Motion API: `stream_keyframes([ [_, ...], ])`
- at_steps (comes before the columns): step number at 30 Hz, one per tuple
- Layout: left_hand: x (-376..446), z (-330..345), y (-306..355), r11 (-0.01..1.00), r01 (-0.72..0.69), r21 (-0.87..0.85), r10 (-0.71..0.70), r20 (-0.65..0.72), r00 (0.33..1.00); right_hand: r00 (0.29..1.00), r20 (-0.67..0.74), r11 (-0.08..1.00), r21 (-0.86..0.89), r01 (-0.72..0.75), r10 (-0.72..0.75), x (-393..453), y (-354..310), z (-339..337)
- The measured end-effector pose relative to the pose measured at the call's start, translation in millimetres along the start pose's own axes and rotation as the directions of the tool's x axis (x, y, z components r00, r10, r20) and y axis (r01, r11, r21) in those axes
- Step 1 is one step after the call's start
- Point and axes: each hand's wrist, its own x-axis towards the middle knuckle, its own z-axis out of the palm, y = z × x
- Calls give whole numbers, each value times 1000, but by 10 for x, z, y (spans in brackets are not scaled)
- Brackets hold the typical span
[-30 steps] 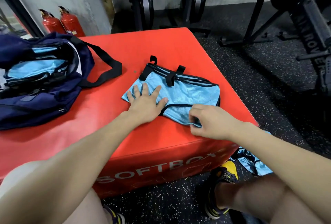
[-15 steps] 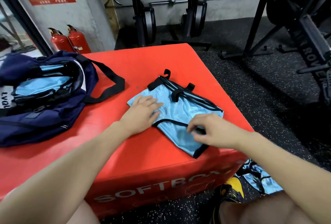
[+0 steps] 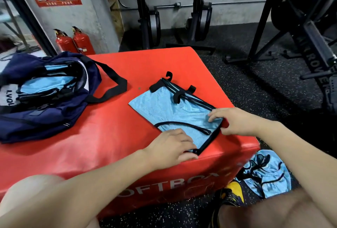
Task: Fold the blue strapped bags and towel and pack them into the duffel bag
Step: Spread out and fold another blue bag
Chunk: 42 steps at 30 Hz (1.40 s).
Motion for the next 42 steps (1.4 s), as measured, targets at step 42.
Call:
stream_keyframes([
  [42,-665,-601,-693,936,349,46,-349,-10,937,858,-486,819,-416,-396,168,686,-1006,429],
])
